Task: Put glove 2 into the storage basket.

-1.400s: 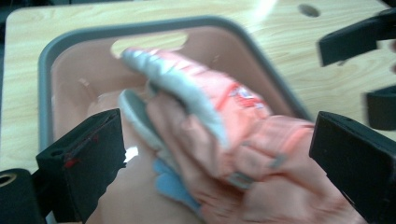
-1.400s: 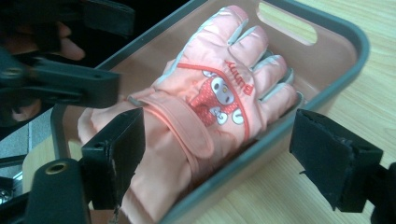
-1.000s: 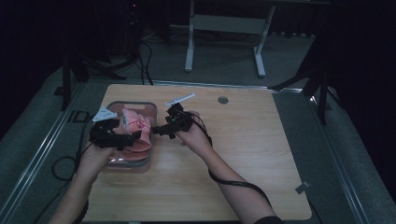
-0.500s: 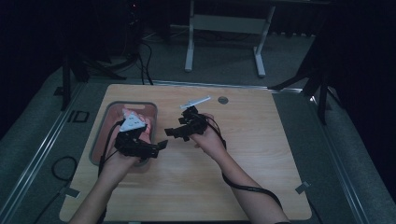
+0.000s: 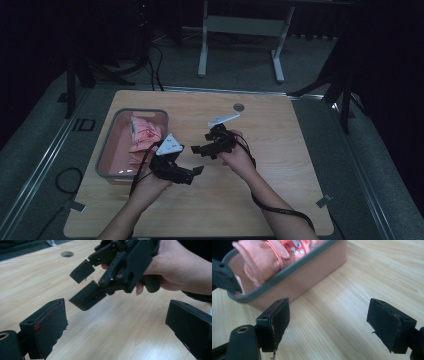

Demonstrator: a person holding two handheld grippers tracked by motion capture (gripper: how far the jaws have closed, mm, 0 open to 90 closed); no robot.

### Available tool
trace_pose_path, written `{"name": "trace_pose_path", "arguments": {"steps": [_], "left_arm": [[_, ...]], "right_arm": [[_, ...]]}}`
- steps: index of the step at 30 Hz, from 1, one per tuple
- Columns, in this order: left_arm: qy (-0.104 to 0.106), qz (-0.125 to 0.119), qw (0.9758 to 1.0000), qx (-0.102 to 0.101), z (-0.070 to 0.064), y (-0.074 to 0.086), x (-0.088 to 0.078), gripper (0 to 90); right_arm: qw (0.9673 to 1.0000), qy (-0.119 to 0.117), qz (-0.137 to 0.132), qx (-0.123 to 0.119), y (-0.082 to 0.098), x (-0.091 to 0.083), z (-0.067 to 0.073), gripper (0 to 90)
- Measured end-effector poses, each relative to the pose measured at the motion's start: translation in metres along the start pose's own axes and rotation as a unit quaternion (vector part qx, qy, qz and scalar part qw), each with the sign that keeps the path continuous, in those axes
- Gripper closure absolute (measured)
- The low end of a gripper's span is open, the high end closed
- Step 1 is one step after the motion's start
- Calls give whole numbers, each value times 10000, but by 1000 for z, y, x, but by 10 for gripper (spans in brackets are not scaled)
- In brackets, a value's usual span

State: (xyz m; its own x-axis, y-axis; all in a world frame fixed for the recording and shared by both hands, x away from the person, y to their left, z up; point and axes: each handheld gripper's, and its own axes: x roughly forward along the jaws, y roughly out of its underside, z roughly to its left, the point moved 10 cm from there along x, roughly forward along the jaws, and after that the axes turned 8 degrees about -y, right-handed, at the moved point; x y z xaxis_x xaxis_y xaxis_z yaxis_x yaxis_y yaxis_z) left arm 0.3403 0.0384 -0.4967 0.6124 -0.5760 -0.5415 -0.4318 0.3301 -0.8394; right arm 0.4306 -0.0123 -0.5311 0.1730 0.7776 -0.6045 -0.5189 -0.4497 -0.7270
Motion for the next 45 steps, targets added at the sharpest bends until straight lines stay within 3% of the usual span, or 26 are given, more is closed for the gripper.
{"name": "trace_pose_path", "arguments": {"steps": [2, 12, 19, 27, 35, 38, 45], "left_arm": [[56, 21, 9999, 101, -7, 3, 4, 37], [370, 129, 9991, 137, -34, 20, 24, 37], [677, 194, 9972, 240, -52, 36, 38, 37], [799, 268, 9958, 364, -66, 53, 50, 38], [884, 345, 9941, 523, -77, 73, 61, 38], [895, 320, 9934, 647, -80, 79, 64, 38], [867, 197, 9935, 713, -83, 84, 67, 38]], "right_arm": [[10000, 2, 26, 9, 7, -2, -3, 184], [10000, -17, 52, -75, 41, -8, -10, 183], [9997, -91, 51, -200, 61, -11, -12, 184], [9996, -183, -57, -225, 84, -13, -11, 182], [9997, -133, 37, -203, 110, -16, -16, 168], [9997, -54, 19, -228, 118, -19, -20, 142], [9998, -66, -79, -192, 130, -25, -22, 141]]}}
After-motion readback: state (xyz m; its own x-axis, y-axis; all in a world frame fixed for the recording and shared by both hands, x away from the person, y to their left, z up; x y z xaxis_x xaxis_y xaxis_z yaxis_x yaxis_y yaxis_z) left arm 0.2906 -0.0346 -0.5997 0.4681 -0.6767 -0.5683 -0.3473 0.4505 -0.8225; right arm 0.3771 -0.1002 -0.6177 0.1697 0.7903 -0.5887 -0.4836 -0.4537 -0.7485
